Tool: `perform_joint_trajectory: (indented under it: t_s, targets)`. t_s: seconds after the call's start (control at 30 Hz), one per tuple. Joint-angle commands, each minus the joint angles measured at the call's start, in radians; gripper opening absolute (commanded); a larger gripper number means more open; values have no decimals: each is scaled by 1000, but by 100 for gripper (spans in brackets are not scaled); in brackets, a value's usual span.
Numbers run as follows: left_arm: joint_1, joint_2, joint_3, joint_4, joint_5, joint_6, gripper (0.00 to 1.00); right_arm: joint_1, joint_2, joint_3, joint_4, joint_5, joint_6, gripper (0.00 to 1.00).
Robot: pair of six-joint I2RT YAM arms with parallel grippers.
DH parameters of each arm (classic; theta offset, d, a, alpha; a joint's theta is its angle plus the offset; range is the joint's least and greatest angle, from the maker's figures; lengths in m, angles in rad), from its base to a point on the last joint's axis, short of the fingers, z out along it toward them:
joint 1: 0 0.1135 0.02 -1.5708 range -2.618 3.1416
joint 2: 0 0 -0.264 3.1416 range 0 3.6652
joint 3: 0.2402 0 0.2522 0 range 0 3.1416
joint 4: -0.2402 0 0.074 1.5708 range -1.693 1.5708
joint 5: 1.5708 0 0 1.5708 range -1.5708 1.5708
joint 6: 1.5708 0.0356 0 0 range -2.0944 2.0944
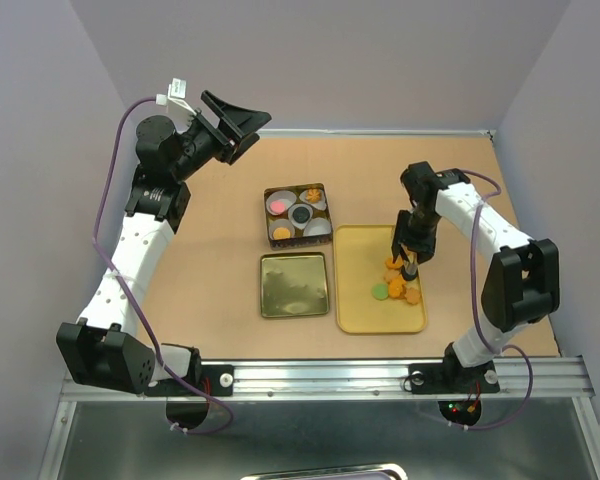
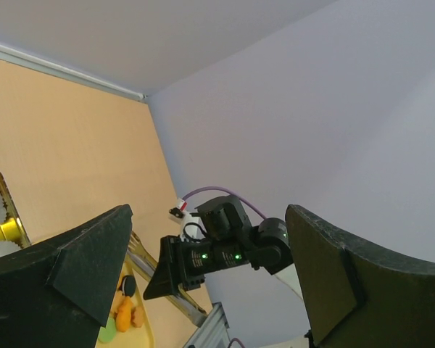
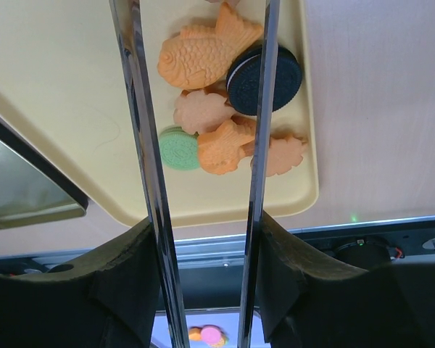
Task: Pack the cookies
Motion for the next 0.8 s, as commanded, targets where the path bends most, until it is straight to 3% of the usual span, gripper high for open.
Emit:
perform_joint_trajectory:
  t_s: [0.0,0.37,0.77]
  targets:
    - [5,-12,1,49,22,22,99,-10,16,70,19,17,-17,53]
    - [8,-18,-10,43,20,23,99,-10,48,73,28,10,-28,52]
    - [10,-9,-17,39,28,19,99,-10,41,76,27,-10,-21,38]
